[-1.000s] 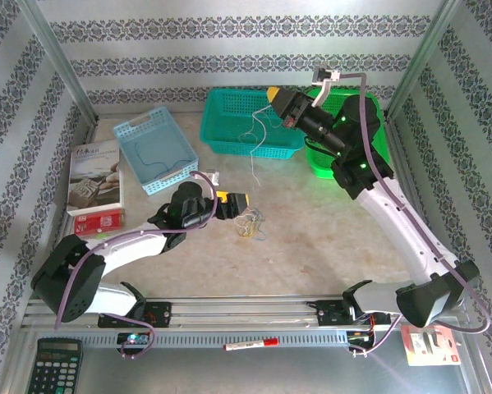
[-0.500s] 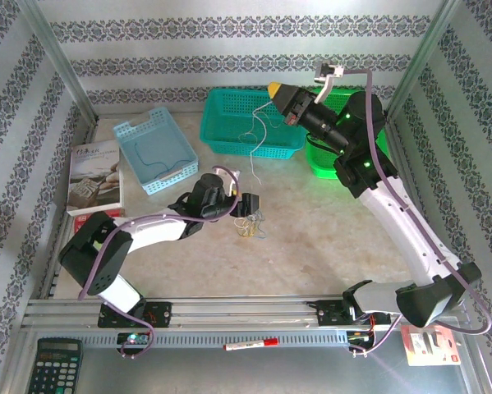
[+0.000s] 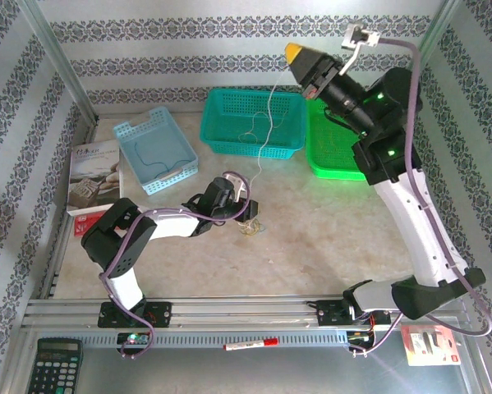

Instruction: Untangle the cables

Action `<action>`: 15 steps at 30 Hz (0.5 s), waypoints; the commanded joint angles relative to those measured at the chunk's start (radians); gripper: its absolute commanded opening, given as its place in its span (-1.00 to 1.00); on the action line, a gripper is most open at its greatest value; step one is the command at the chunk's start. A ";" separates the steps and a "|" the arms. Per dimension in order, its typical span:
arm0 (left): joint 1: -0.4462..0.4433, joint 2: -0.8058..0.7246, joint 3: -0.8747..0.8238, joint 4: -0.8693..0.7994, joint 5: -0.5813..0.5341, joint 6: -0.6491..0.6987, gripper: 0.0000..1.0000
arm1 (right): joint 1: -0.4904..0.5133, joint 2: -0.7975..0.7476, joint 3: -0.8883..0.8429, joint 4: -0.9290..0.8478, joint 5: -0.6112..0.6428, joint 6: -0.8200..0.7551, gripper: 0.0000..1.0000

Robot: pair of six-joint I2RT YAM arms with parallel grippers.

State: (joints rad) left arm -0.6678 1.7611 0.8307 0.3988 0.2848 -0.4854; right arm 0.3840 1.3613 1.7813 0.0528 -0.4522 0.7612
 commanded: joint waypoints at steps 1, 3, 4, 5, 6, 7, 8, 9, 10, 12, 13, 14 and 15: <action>-0.013 0.015 -0.025 0.037 0.010 -0.008 -0.25 | -0.025 0.025 0.090 0.004 -0.017 -0.004 -1.00; -0.013 0.015 -0.037 0.046 0.012 -0.013 -0.24 | -0.041 0.043 0.140 0.004 -0.016 0.007 -1.00; -0.013 0.016 -0.043 0.049 0.013 -0.016 -0.21 | -0.048 0.052 0.163 0.005 -0.013 0.011 -1.00; -0.014 0.017 -0.047 0.051 0.014 -0.018 -0.19 | -0.053 0.060 0.184 0.005 -0.011 0.012 -1.00; -0.015 0.015 -0.050 0.052 0.014 -0.019 -0.17 | -0.059 0.071 0.208 0.003 -0.008 0.013 -1.00; -0.015 0.015 -0.055 0.052 0.014 -0.019 -0.15 | -0.065 0.082 0.234 0.004 -0.006 0.019 -1.00; -0.015 0.014 -0.057 0.052 0.015 -0.019 -0.15 | -0.069 0.091 0.256 0.004 -0.005 0.021 -1.00; -0.015 0.014 -0.061 0.053 0.015 -0.021 -0.14 | -0.073 0.102 0.280 0.003 -0.008 0.024 -1.00; -0.015 0.012 -0.064 0.054 0.017 -0.021 -0.14 | -0.076 0.112 0.304 0.001 -0.008 0.026 -1.00; -0.015 0.012 -0.071 0.057 0.018 -0.022 -0.14 | -0.078 0.130 0.345 -0.004 -0.009 0.029 -1.00; -0.015 0.011 -0.074 0.058 0.017 -0.022 -0.14 | -0.078 0.139 0.364 -0.006 -0.009 0.028 -1.00; -0.015 0.010 -0.077 0.061 0.019 -0.025 -0.14 | -0.078 0.147 0.381 -0.013 -0.012 0.028 -1.00; -0.015 0.009 -0.082 0.064 0.019 -0.027 -0.14 | -0.078 0.153 0.395 -0.015 -0.012 0.026 -1.00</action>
State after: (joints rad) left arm -0.6682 1.7691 0.7685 0.4305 0.2882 -0.5014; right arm 0.3157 1.5009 2.1220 0.0292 -0.4545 0.7788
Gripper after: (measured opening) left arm 0.432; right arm 0.053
